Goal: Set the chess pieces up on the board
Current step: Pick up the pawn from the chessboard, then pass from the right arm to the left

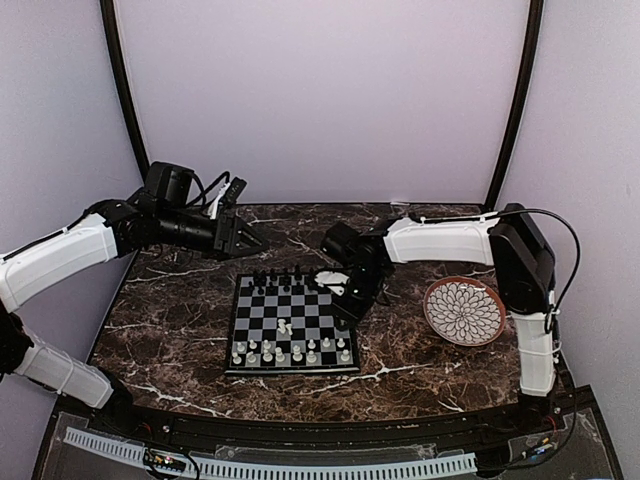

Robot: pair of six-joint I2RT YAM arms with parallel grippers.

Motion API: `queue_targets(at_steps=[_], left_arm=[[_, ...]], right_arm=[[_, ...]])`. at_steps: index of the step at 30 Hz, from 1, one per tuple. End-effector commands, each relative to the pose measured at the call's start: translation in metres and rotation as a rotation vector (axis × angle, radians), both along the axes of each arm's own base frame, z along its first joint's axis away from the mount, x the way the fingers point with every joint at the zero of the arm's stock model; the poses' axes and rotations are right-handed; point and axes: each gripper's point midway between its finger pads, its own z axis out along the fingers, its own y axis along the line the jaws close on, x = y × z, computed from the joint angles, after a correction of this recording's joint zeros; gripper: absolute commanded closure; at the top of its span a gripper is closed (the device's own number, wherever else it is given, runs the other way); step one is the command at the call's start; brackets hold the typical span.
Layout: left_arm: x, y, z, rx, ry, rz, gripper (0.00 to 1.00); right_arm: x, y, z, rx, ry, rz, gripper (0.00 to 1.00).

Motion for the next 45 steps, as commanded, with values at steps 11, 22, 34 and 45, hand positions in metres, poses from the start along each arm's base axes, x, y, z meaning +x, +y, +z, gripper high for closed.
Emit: queue_targets(at_steps=[11, 22, 34, 45], left_arm=[[-0.006, 0.002, 0.012, -0.026, -0.032, -0.003, 0.58], [0.018, 0.003, -0.017, 0.001, 0.126, 0.125, 0.58], [0.019, -0.044, -0.014, -0.244, 0.287, -0.079, 0.61], [0.013, -0.048, -0.035, -0.263, 0.401, -0.092, 0.64]], right_arm=[[-0.010, -0.007, -0.019, -0.103, -0.017, 0.010, 0.83], [0.008, 0.015, 0.059, 0.074, -0.171, 0.011, 0.95], [-0.004, 0.067, 0.151, 0.360, -0.272, 0.065, 0.95], [-0.005, 0.083, 0.183, 0.479, -0.290, 0.040, 0.94]])
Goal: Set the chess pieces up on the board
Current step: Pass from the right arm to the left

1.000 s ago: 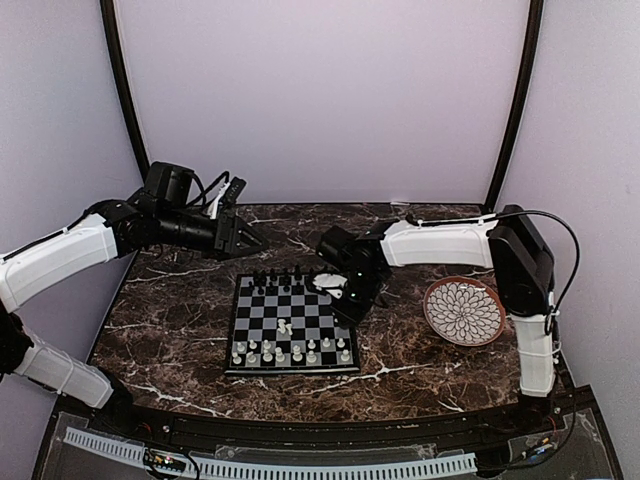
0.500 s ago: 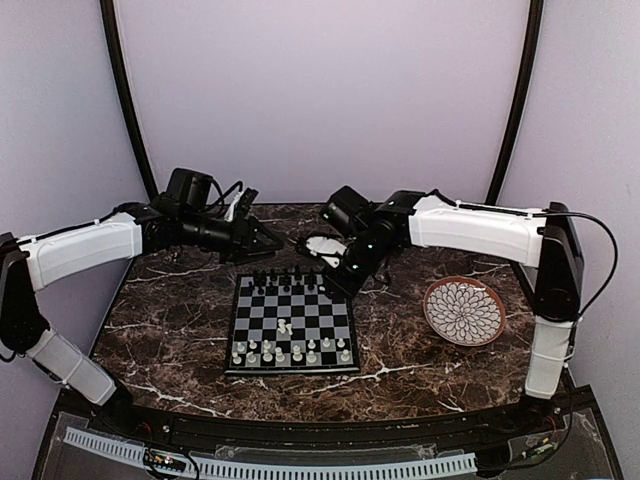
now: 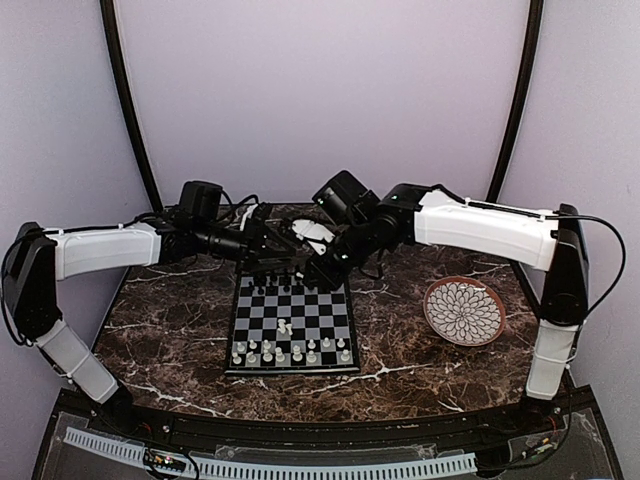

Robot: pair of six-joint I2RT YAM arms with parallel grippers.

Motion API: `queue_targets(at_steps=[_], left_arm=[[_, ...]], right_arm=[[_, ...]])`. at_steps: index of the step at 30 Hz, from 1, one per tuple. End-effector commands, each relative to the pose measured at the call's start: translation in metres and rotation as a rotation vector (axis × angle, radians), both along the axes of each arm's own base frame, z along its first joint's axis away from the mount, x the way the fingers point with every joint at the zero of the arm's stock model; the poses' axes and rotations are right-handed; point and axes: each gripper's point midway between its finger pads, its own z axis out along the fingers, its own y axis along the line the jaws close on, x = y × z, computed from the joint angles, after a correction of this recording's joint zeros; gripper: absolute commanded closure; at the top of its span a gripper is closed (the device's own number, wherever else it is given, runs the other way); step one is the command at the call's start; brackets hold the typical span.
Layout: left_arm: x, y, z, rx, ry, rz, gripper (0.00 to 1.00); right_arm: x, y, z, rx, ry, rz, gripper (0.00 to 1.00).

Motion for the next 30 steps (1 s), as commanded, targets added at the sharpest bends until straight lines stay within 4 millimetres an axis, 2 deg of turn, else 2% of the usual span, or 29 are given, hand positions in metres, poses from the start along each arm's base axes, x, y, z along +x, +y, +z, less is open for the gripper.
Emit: queue_targets(at_steps=[1, 7, 15, 30], left_arm=[[-0.005, -0.002, 0.003, -0.033, 0.017, -0.025, 0.65], [-0.007, -0.003, 0.000, -0.040, 0.034, -0.038, 0.68], [-0.009, -0.004, -0.003, -0.050, 0.052, -0.047, 0.70], [-0.012, -0.007, -0.002, -0.080, 0.060, -0.075, 0.92]], right_arm=[[0.002, 0.015, 0.044, 0.133, -0.042, -0.006, 0.94], [0.004, 0.017, 0.058, 0.176, -0.062, -0.016, 0.94], [0.006, 0.019, 0.060, 0.177, -0.065, -0.017, 0.94], [0.008, 0.023, 0.055, 0.171, -0.044, -0.029, 0.92]])
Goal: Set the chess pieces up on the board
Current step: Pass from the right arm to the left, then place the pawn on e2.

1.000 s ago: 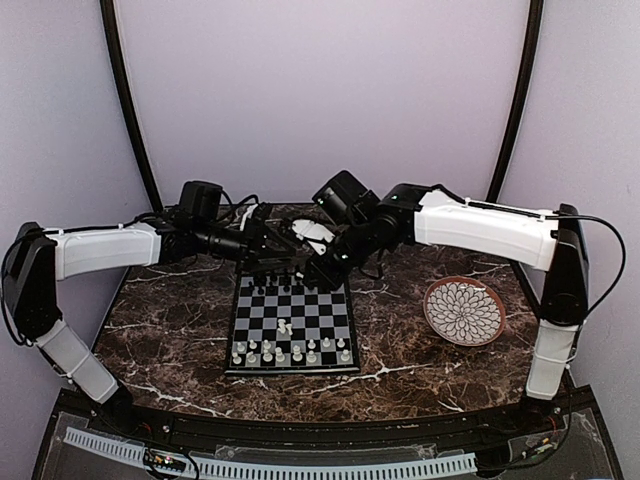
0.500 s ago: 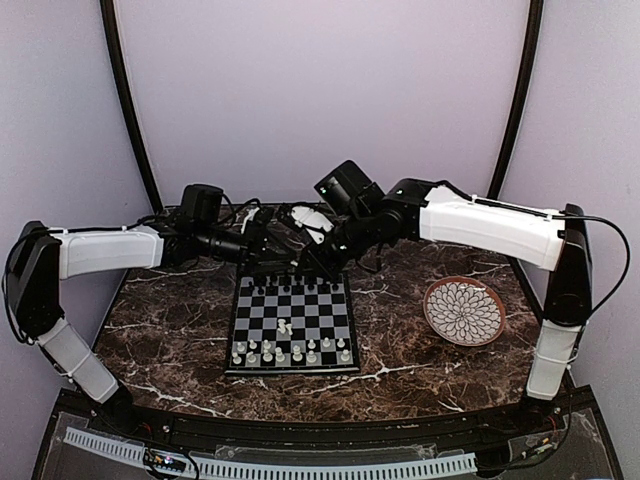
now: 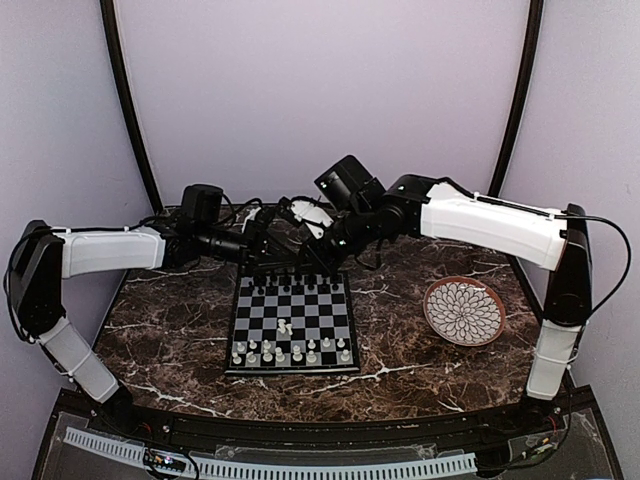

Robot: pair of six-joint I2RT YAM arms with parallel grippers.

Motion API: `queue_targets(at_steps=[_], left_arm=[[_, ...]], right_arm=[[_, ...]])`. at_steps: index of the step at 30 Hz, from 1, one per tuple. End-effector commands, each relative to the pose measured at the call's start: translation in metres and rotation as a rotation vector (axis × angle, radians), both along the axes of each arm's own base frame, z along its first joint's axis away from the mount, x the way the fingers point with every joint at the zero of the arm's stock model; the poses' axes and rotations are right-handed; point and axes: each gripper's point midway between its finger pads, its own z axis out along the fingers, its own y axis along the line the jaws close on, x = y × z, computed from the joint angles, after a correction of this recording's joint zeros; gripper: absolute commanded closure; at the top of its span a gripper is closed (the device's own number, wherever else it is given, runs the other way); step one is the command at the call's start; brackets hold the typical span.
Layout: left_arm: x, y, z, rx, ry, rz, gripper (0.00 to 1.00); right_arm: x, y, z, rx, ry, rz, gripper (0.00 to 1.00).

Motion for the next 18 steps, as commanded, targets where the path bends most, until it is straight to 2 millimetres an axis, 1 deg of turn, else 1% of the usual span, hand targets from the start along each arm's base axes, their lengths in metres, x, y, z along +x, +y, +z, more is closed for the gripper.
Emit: queue_targets(at_steps=[1, 3, 4, 5, 6, 7, 8, 9, 10, 11, 12, 13, 14, 18], left_arm=[[-0.005, -0.001, 0.000, -0.019, -0.006, -0.026, 0.92], [-0.005, -0.001, 0.001, -0.015, -0.011, -0.029, 0.93], [-0.003, -0.002, 0.005, -0.011, -0.027, -0.023, 0.94], [-0.004, 0.000, 0.000, 0.022, -0.030, -0.027, 0.94], [0.000, 0.001, 0.007, 0.037, -0.064, -0.010, 0.94], [-0.004, 0.005, 0.001, 0.084, -0.077, -0.021, 0.94], [0.001, 0.005, 0.006, 0.114, -0.168, -0.014, 0.94], [-0.003, 0.010, 0.005, 0.163, -0.165, -0.016, 0.94], [-0.001, 0.012, 0.000, 0.219, -0.243, -0.015, 0.94], [-0.003, 0.018, -0.004, 0.288, -0.255, -0.004, 0.94], [-0.007, 0.018, -0.006, 0.319, -0.310, -0.028, 0.94], [-0.009, 0.025, -0.011, 0.385, -0.326, -0.020, 0.94], [-0.014, 0.024, -0.013, 0.413, -0.374, -0.049, 0.94], [-0.029, 0.039, -0.030, 0.602, -0.475, -0.096, 0.94]], right_arm=[[-0.001, 0.009, 0.019, 0.056, -0.013, 0.009, 0.90], [-0.004, 0.006, 0.017, 0.046, 0.002, 0.010, 0.84], [-0.006, 0.003, 0.017, 0.038, 0.013, 0.006, 0.80], [-0.010, -0.003, 0.016, 0.028, 0.026, 0.002, 0.76], [-0.014, -0.011, 0.015, 0.024, 0.036, -0.005, 0.73], [-0.018, -0.019, 0.012, 0.022, 0.045, -0.015, 0.70], [-0.022, -0.028, 0.013, 0.038, 0.049, -0.032, 0.66], [-0.025, -0.036, 0.013, 0.062, 0.059, -0.051, 0.63], [-0.030, -0.045, 0.009, 0.082, 0.079, -0.070, 0.61], [-0.034, -0.053, 0.005, 0.103, 0.102, -0.091, 0.59], [-0.037, -0.061, 0.000, 0.111, 0.121, -0.117, 0.59], [-0.040, -0.069, -0.007, 0.111, 0.141, -0.148, 0.58], [-0.042, -0.075, -0.013, 0.113, 0.157, -0.176, 0.58], [-0.047, -0.094, -0.038, 0.095, 0.217, -0.286, 0.58]])
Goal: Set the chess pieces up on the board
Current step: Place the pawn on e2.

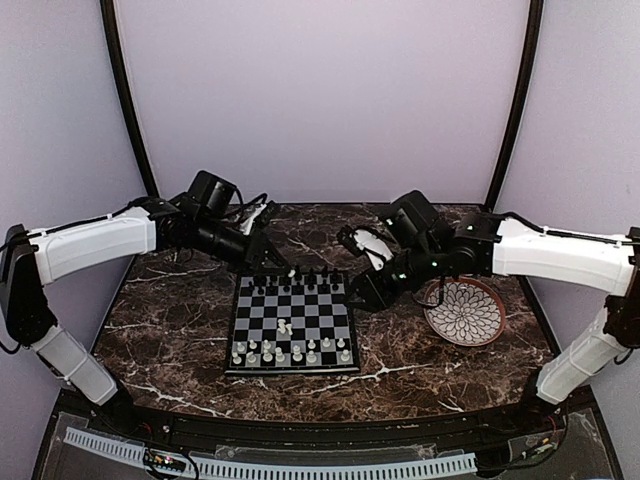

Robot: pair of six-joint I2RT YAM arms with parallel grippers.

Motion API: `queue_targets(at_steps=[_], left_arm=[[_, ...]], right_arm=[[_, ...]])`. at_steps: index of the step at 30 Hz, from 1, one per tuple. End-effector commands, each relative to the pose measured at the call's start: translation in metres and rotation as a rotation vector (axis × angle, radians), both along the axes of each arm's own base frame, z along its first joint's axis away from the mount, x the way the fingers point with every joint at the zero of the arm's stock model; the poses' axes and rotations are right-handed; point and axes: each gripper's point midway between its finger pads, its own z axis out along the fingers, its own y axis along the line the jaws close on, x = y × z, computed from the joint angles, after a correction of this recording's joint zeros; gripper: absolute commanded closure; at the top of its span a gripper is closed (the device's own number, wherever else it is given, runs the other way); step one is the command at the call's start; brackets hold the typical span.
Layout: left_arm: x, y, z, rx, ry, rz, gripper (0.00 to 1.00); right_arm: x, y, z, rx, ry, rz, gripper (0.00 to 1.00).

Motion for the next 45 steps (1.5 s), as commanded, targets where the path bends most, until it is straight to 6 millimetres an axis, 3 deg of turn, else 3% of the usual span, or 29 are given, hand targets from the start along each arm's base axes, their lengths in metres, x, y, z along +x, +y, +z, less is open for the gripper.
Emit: queue_targets(at_steps=[1, 4, 8, 18, 33, 45], left_arm=[[-0.022, 0.028, -0.022, 0.304, -0.177, -0.069, 0.94], [-0.030, 0.029, -0.035, 0.413, -0.224, -0.134, 0.94], [-0.037, 0.015, -0.053, 0.504, -0.264, -0.215, 0.94], [-0.037, -0.004, -0.094, 0.580, -0.230, -0.271, 0.94], [-0.046, -0.024, -0.127, 0.595, -0.172, -0.356, 0.93], [-0.053, -0.025, -0.143, 0.614, -0.141, -0.401, 0.93]], right_arm=[[0.006, -0.005, -0.014, 0.060, 0.064, -0.155, 0.57], [0.008, -0.010, -0.023, 0.063, 0.085, -0.241, 0.58], [0.014, -0.019, -0.025, 0.003, 0.043, -0.298, 0.57], [0.010, -0.018, -0.029, 0.001, 0.051, -0.276, 0.56], [0.007, -0.023, -0.035, -0.026, 0.063, -0.275, 0.54], [0.008, -0.021, -0.039, -0.036, 0.062, -0.269, 0.53]])
